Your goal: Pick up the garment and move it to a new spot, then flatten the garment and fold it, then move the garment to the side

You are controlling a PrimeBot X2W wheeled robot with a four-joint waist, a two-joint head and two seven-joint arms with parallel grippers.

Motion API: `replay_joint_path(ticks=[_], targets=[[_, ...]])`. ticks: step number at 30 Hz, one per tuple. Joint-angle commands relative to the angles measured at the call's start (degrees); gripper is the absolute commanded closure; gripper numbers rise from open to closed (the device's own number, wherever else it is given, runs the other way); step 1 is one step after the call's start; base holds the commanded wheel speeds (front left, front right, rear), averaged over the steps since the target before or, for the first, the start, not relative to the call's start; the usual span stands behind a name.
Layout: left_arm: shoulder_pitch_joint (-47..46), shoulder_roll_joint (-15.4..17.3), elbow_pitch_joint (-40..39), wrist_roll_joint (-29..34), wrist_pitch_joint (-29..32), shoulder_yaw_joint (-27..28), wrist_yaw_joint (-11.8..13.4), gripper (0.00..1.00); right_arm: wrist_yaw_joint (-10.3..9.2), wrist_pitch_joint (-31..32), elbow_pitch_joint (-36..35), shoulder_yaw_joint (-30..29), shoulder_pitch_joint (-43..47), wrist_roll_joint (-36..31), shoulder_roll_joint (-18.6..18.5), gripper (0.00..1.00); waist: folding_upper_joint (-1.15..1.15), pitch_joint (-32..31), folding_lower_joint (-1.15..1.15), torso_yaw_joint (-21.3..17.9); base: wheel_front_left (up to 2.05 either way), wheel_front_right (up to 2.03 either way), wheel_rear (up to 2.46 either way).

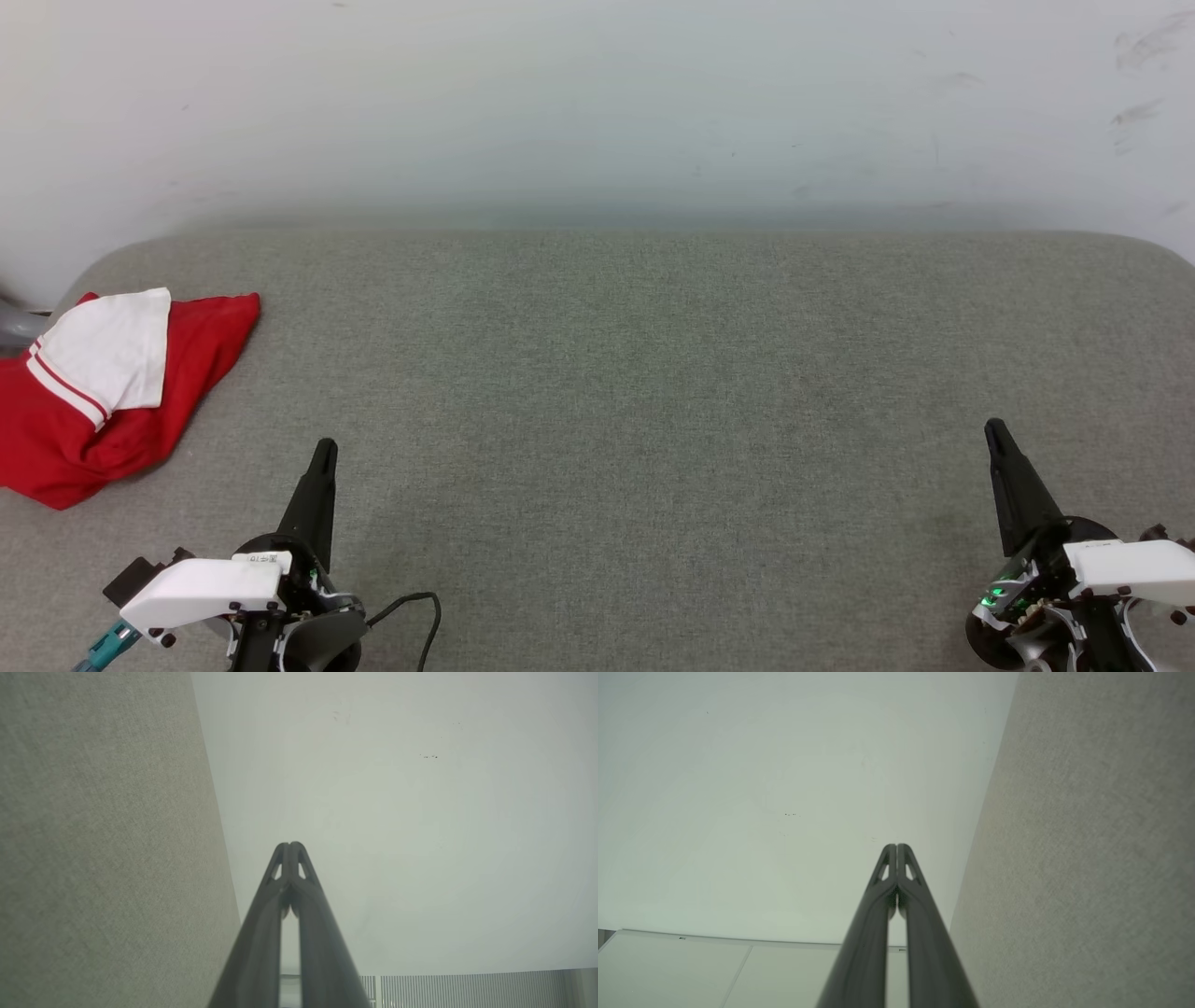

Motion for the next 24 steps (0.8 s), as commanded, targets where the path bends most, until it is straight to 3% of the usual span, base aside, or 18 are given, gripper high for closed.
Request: replay_joint_path(ticks=[1, 24], targets=[[-0.36, -0.09, -0.04, 0.07, 0.12, 0.14, -0.15, 1.00, -0.04, 0.06, 0.05, 0.01, -0.67, -0.21, 0.31, 1.00, 0.00, 0.00, 0.00, 0.00, 0.00, 0.00, 0.00], [-0.36, -0.09, -0.04, 0.06, 0.11, 0.14, -0.15, 1.00, -0.04, 0.06, 0.05, 0.02, -0.67, -0.21, 0.31, 1.00, 0.00, 0.00, 0.00, 0.00, 0.00, 0.00, 0.00]])
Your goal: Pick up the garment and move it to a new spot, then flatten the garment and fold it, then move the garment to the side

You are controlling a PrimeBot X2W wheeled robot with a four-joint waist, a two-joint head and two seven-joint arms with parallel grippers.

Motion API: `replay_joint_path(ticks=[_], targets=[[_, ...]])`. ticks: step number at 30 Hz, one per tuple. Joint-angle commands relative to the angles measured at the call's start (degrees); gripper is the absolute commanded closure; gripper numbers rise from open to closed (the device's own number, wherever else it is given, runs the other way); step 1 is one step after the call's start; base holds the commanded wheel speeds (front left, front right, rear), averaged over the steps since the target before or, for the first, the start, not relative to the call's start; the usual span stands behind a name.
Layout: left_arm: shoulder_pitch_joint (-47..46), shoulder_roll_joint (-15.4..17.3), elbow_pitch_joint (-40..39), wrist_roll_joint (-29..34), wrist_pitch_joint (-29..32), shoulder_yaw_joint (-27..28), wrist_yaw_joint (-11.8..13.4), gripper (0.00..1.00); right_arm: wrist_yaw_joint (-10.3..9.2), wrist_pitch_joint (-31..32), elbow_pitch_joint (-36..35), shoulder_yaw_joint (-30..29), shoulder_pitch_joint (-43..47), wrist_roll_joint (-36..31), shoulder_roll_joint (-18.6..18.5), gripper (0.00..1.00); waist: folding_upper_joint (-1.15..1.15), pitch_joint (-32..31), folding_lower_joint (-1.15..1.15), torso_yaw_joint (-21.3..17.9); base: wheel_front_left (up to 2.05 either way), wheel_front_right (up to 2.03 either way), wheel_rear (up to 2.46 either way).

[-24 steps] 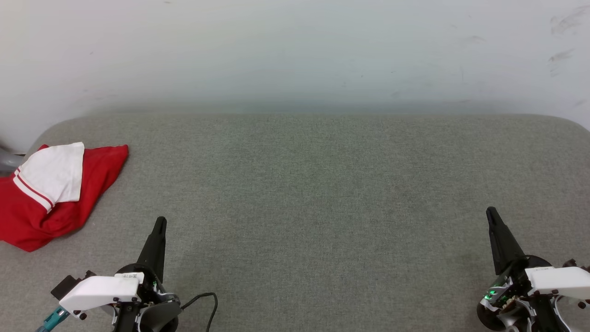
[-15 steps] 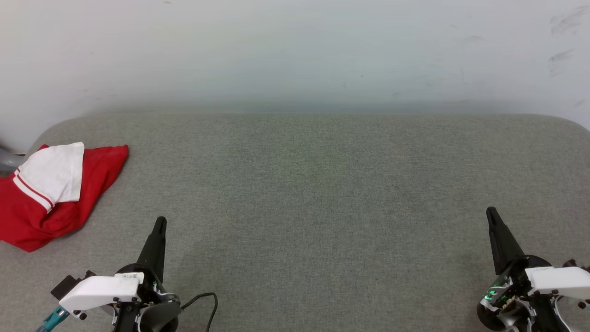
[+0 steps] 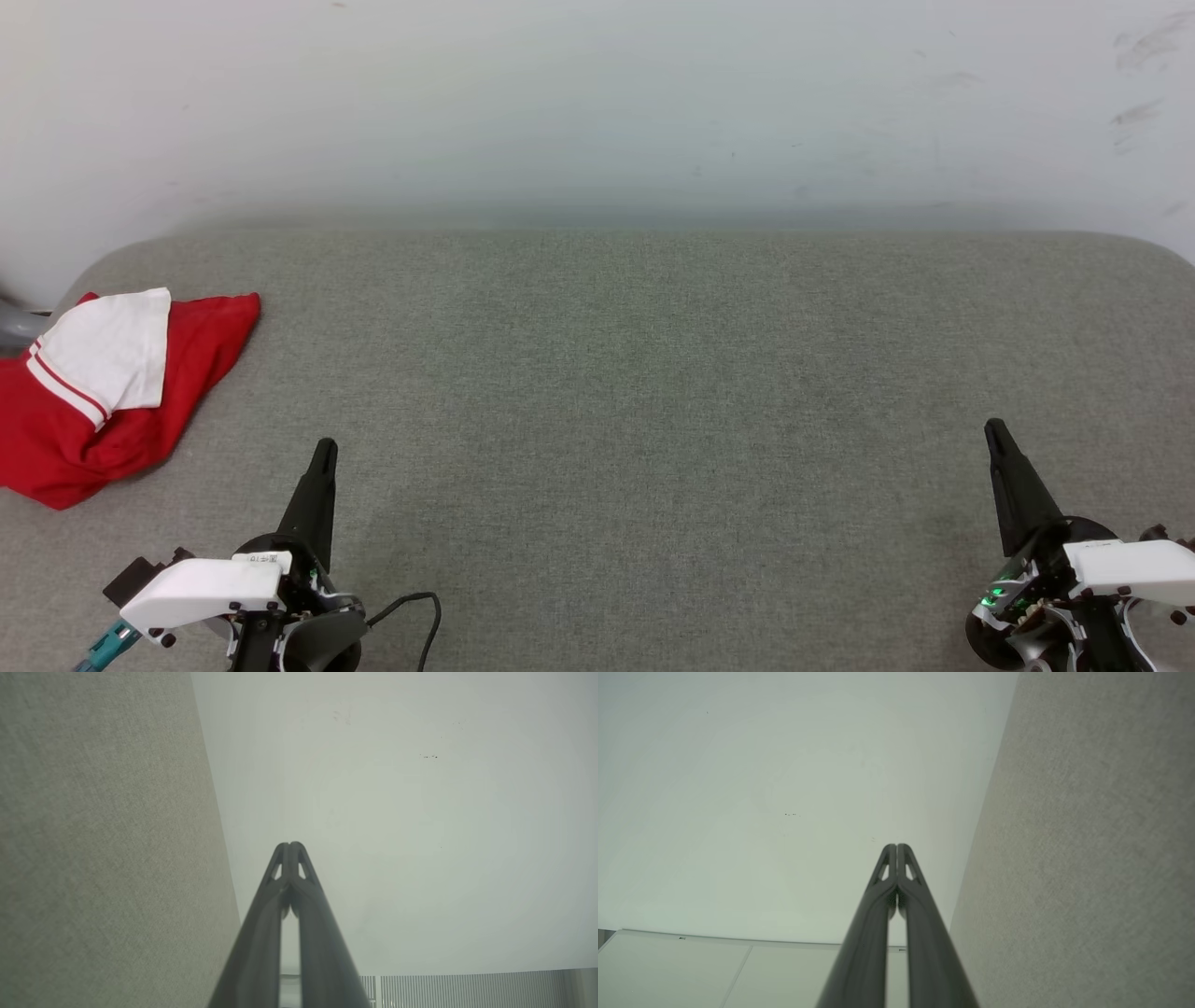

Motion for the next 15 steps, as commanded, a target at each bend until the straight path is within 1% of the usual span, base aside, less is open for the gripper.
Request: replay_joint_path(ticks=[1, 9, 10, 12, 15], targets=[[-0.36, -0.09, -0.04, 0.06, 0.11, 0.14, -0.15, 1.00, -0.04, 0.06, 0.05, 0.02, -0.67, -0.21, 0.31, 1.00, 0.00, 0.00, 0.00, 0.00, 0.00, 0.00, 0.00], [0.00, 0.00, -0.02, 0.02, -0.03, 0.00, 0.00, 1.00, 0.00, -0.03, -0.01, 0.00, 0.01, -0.03, 0.00, 1.00, 0.00, 0.00, 0.00, 0.00, 0.00, 0.00, 0.00], [0.19, -0.02, 0.43, 0.00, -0.02, -0.11, 0.02, 0.00, -0.01, 0.00, 0.41, 0.04, 0.25, 0.01, 0.00, 0.00, 0.00, 0.00, 0.00, 0.00, 0.00, 0.00, 0.00], [1.18, -0.13, 1.44, 0.01, -0.03, -0.27, 0.02, 0.00, -0.01, -0.02, 1.40, 0.07, 1.30, 0.01, 0.01, 0.00, 0.00, 0.00, 0.00, 0.00, 0.00, 0.00, 0.00], [1.27, -0.12, 0.79, 0.45, -0.95, -0.35, 0.02, 0.00, -0.01, -0.94, 1.14, 0.22, 1.46, -0.74, 0.02, 0.00, 0.00, 0.04, 0.00, 0.00, 0.00, 0.00, 0.00]])
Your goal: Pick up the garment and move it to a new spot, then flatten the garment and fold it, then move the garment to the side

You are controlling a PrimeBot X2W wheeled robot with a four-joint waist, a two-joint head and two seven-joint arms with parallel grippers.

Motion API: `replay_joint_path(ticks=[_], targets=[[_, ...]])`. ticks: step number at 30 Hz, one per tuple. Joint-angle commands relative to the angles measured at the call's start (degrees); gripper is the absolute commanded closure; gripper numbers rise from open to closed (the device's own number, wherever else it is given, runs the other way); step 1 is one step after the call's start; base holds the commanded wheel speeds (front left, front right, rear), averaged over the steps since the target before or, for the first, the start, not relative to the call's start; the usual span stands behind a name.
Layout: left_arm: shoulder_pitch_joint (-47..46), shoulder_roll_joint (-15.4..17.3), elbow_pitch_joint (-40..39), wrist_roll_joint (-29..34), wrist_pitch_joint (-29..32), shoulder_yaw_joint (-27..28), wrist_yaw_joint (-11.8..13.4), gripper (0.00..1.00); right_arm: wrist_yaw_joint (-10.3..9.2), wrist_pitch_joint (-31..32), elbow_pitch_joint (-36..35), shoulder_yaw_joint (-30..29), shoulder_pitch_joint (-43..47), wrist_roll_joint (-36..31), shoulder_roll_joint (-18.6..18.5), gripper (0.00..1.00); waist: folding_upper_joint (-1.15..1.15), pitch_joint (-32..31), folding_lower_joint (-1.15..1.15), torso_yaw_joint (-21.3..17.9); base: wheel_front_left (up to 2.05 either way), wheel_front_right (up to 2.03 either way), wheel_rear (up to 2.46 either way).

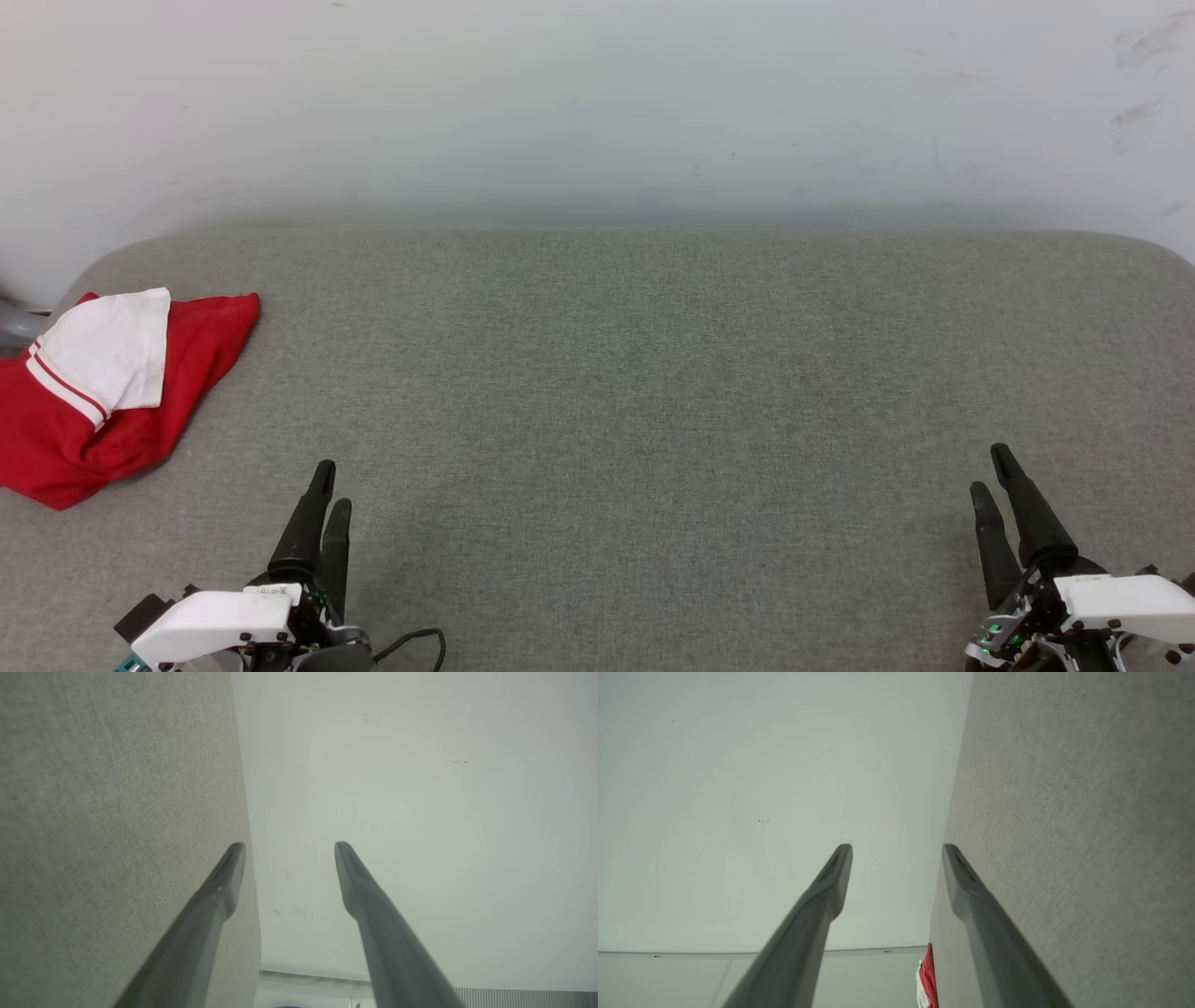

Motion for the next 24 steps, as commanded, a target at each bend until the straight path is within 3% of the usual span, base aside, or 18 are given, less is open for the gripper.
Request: replay_joint_path(ticks=[1, 7, 12, 24], targets=[[-1.11, 0.11, -1.55, 0.55, -0.73, 0.09, -0.01, 0.00, 0.01, -0.71, -1.19, 0.12, -1.06, -0.81, 0.00, 0.00, 0.00, 0.03, 0.00, 0.00, 0.00, 0.00, 0.00], [-1.05, 0.12, -2.51, 2.71, -2.45, 0.62, -0.01, 0.00, 0.01, -2.42, -2.02, 0.06, -0.85, -4.31, 0.01, 0.00, 0.00, 0.12, 0.00, 0.03, 0.00, 0.00, 0.00], [-1.19, 0.13, -3.64, 7.79, -3.80, 1.57, 0.15, 0.00, 0.01, -3.77, -3.85, -0.09, -0.61, -11.31, 0.02, 0.00, 0.00, 0.21, 0.00, 0.07, 0.00, 0.00, 0.00], [-0.69, 0.15, -8.85, 23.16, -6.73, -0.05, 4.56, 0.00, 0.01, -6.71, -8.55, 0.10, 0.18, -25.65, 0.04, 0.00, 0.00, 0.37, 0.00, 0.09, 0.00, 0.00, 0.00]])
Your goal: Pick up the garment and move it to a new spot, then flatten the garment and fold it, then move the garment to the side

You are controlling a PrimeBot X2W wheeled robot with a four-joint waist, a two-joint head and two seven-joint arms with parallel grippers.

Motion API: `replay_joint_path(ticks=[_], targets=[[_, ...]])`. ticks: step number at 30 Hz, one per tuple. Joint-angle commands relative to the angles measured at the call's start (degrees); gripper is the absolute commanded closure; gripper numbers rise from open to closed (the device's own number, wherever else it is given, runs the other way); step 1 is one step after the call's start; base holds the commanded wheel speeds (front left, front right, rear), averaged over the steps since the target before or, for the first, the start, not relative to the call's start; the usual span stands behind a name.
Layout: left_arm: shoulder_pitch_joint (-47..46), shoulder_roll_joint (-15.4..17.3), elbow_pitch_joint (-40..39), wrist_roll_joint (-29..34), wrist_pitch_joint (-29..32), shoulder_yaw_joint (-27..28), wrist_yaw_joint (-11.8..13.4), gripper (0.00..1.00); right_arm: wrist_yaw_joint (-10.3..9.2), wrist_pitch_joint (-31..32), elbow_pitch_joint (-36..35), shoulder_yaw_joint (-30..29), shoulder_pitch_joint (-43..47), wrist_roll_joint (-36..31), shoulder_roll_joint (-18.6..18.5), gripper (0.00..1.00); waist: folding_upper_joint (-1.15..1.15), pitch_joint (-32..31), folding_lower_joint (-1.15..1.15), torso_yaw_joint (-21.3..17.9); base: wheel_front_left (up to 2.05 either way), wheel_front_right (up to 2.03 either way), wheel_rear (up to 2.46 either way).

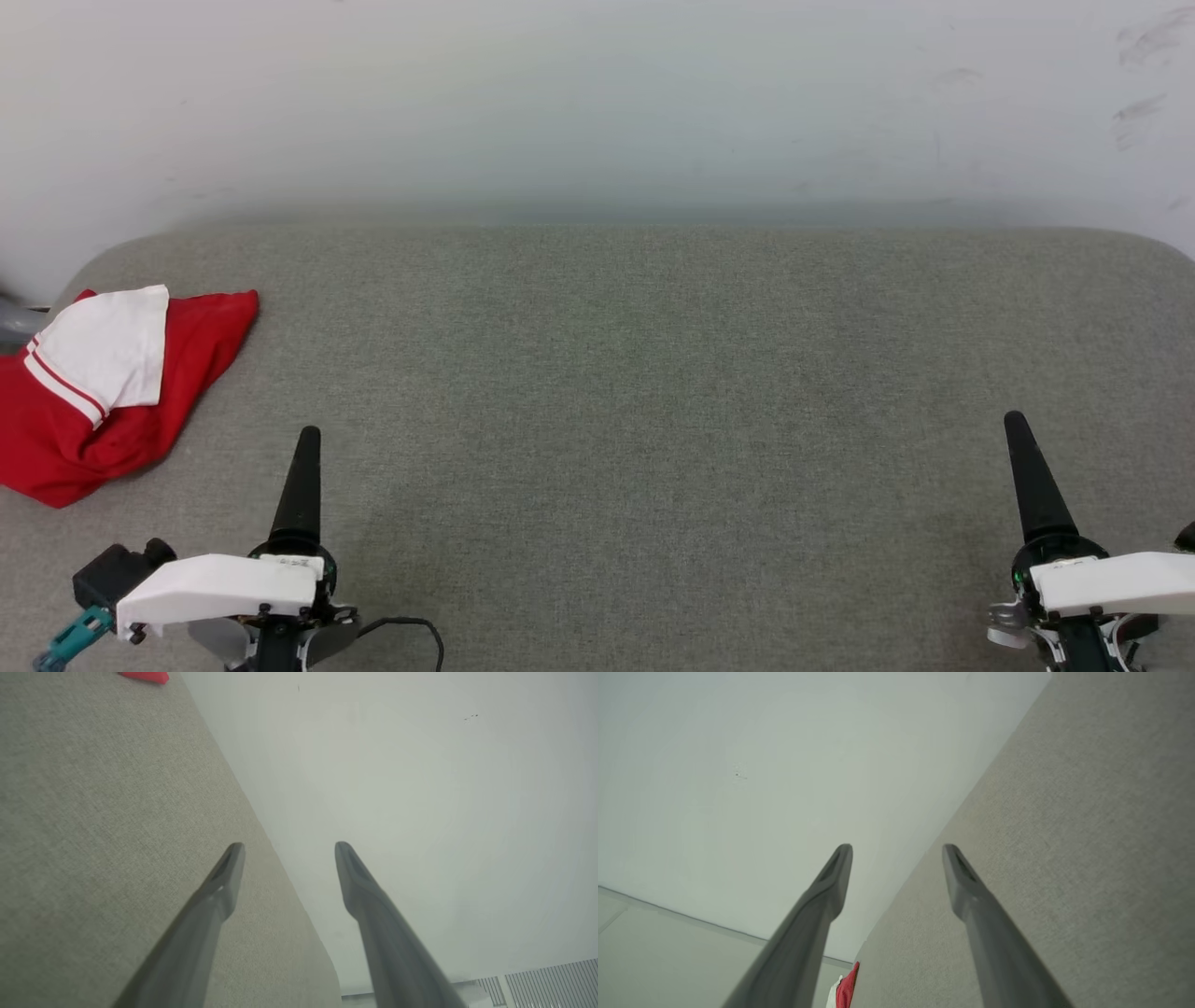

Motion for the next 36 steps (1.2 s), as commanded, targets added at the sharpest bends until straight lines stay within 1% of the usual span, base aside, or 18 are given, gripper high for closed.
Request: replay_joint_path(ticks=[1, 7, 16, 25, 26, 28, 36], targets=[[-0.62, 0.13, -1.77, 3.29, -0.69, -0.49, 0.80, 0.00, 0.00, -0.73, -1.84, 0.20, -0.28, -3.24, 0.04, 0.00, 0.00, 0.01, 0.00, 0.01, 0.00, 0.00, 0.00], [-0.26, 0.14, -3.32, 11.11, -2.01, -2.08, 2.99, 0.00, 0.00, -2.06, -3.68, 1.36, 0.33, -11.12, 0.05, 0.00, 0.00, -0.01, 0.00, 0.10, 0.00, 0.00, 0.00], [0.37, 0.16, -4.54, 21.08, -3.84, -3.90, 5.09, 0.00, -0.01, -3.87, -4.78, 2.78, 1.20, -21.47, 0.07, 0.00, 0.00, -0.07, 0.00, 0.25, 0.00, 0.00, 0.00], [0.98, 0.23, -5.02, 30.66, -5.50, -5.55, 6.37, 0.00, 0.00, -5.59, -4.80, 3.53, 2.04, -29.81, 0.09, 0.00, 0.00, -0.23, 0.00, 0.36, 0.00, 0.00, 0.00], [0.98, 0.23, -5.02, 30.66, -5.50, -5.55, 6.37, 0.00, 0.00, -5.59, -4.80, 3.53, 2.04, -29.81, 0.09, 0.00, 0.00, -0.23, 0.00, 0.36, 0.00, 0.00, 0.00], [1.11, 0.42, -5.04, 32.61, -5.88, -5.94, 6.67, 0.00, 0.00, -5.90, -4.80, 3.63, 2.20, -31.47, 0.09, 0.00, 0.00, -0.24, 0.00, 0.36, 0.00, 0.00, 0.00], [1.40, 1.64, -5.43, 39.37, -7.21, -8.19, 8.65, 0.00, -0.01, -7.21, -5.11, 3.81, 2.57, -37.63, 0.11, 0.00, 0.00, -0.26, 0.00, 0.37, 0.00, 0.00, 0.00]])
